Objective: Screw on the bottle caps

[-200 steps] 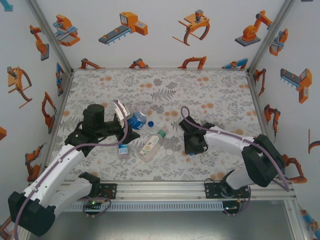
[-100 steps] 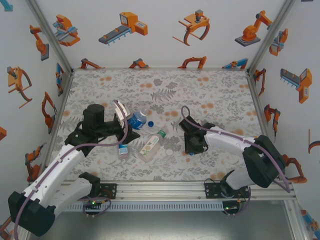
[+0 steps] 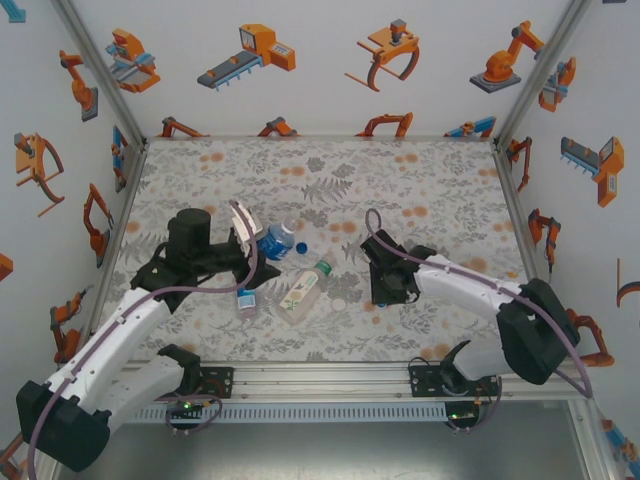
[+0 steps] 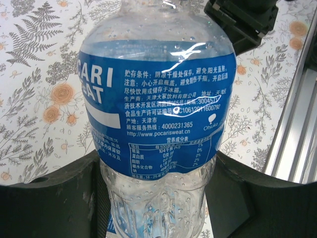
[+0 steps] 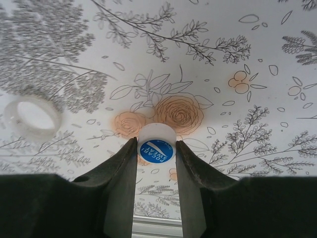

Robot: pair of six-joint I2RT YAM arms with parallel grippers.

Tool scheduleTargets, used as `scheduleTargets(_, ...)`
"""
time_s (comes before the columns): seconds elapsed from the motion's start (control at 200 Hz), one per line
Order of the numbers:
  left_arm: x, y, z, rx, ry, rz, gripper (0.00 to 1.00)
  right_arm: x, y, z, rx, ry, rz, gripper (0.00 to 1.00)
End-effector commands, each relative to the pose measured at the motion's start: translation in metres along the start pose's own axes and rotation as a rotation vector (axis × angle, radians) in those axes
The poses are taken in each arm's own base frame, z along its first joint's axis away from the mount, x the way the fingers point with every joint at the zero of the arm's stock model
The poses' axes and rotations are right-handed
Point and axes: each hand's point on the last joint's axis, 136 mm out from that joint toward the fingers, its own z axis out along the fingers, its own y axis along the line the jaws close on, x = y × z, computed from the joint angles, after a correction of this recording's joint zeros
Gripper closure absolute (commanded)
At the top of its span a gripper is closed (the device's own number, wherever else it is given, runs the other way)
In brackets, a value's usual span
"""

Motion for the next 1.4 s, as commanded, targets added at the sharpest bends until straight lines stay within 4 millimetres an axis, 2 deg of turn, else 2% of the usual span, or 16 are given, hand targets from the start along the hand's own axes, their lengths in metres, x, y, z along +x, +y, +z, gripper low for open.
scheduleTargets(0.0, -0.004, -0.01, 0.001, 0.037, 0.018, 0.066, 1.0, -0.023, 0.017, -0.033, -0.083, -0.104, -0.089, 0.83)
scheduleTargets(0.08, -0.002, -0.016, 0.002, 0.063, 0.043, 0.094, 1.0, -0.035, 0.031, -0.058, -0.17, -0.19, -0.182, 0.85)
scheduleTargets(0.205, 0.0, -0.025, 0.003, 0.098, 0.076, 0.144, 1.0, -0.054, 0.059, -0.114, -0.344, -0.384, -0.36, 0.91)
scheduleTargets(0.33, 0.006, -0.045, 0.001, 0.183, 0.093, 0.282, 1.0, -0.057, 0.093, -0.174, -0.554, -0.557, -0.567, 0.93)
scheduleTargets(0.456, 0.013, -0.062, 0.0, 0.247, 0.115, 0.391, 1.0, -0.044, 0.122, -0.223, -0.733, -0.617, -0.801, 0.93)
scheduleTargets(0.596, 0.017, -0.066, 0.003, 0.285, 0.151, 0.398, 1.0, -0.023, 0.142, -0.259, -0.862, -0.707, -1.04, 0.93)
scheduleTargets(0.691, 0.022, -0.071, 0.006, 0.31, 0.162, 0.406, 1.0, -0.012, 0.152, -0.269, -0.896, -0.75, -1.151, 0.96)
scheduleTargets(0.871, 0.032, -0.075, 0.013, 0.322, 0.15, 0.393, 1.0, 0.001, 0.168, -0.27, -0.919, -0.784, -1.286, 1.0)
scheduleTargets(1.152, 0.031, -0.079, 0.017, 0.349, 0.129, 0.38, 1.0, -0.009, 0.182, -0.263, -0.899, -0.826, -1.3, 1.0)
scheduleTargets(1.392, 0.032, -0.08, 0.017, 0.357, 0.127, 0.382, 1.0, -0.009, 0.187, -0.257, -0.913, -0.814, -1.308, 1.0)
